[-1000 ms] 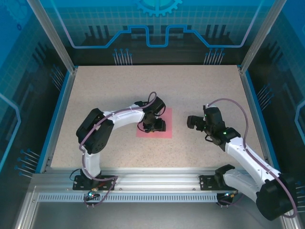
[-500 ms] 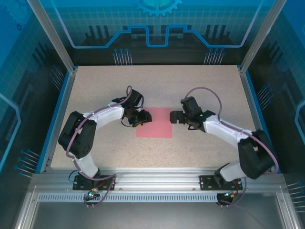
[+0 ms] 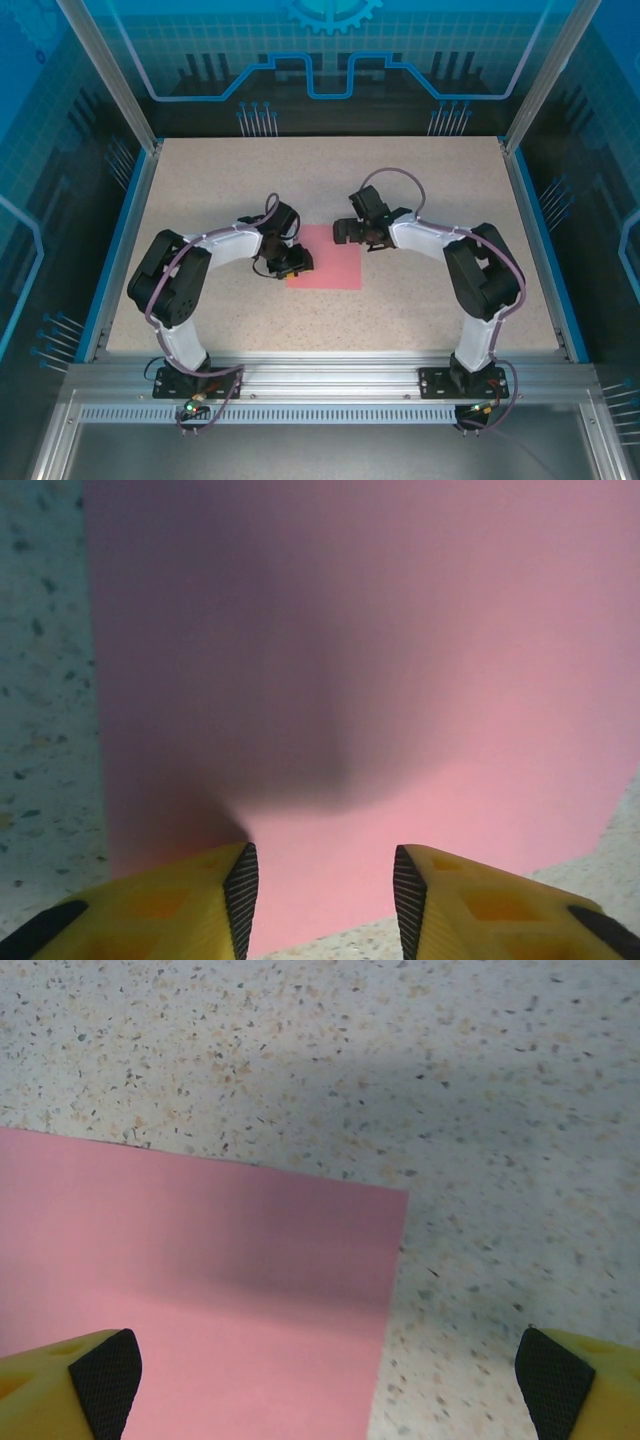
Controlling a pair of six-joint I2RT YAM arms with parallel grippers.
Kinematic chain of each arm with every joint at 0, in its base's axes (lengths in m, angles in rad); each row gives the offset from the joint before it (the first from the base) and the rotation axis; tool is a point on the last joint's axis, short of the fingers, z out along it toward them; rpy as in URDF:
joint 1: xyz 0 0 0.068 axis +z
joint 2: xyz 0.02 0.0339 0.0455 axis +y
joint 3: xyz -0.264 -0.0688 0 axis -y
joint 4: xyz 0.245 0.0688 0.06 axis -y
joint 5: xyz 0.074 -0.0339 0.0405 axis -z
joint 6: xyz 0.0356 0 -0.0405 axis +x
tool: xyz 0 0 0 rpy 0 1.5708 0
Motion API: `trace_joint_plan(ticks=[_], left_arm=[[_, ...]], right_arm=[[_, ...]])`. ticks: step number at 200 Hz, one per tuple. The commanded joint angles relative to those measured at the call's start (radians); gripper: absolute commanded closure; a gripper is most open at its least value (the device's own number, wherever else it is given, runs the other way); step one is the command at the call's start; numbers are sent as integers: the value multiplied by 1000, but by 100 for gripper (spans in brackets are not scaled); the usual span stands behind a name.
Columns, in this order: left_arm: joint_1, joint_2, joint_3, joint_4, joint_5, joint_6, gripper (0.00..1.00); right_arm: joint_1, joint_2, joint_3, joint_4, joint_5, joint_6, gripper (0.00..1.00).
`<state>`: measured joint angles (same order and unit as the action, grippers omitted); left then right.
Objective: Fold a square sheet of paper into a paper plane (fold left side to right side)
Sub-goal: Pick up the square sheet of paper from the center of the table.
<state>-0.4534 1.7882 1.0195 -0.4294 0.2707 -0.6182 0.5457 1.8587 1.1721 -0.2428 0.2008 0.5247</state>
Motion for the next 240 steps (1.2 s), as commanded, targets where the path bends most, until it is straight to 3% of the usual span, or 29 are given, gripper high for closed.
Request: trace_joint_plan(ticks=[1, 64, 123, 169, 216, 240], left_arm=[[7, 27, -29, 10, 1, 24, 58], [6, 53, -45, 26, 2, 20, 61], [6, 44, -51, 46, 13, 8, 62], [6, 29, -54, 70, 33, -2, 62], [8, -11, -47, 90, 50, 3, 61], [14, -44, -37, 86, 57, 19, 58]], right_arm=[[24, 49, 54, -38, -23, 16, 0], [49, 113, 80, -68, -66, 49, 1], [88, 91, 49, -74, -148, 58, 12], [106, 69, 51, -112, -135, 30, 19], [106, 58, 77, -135, -157, -10, 32], [104, 45, 86, -141, -169, -27, 46]])
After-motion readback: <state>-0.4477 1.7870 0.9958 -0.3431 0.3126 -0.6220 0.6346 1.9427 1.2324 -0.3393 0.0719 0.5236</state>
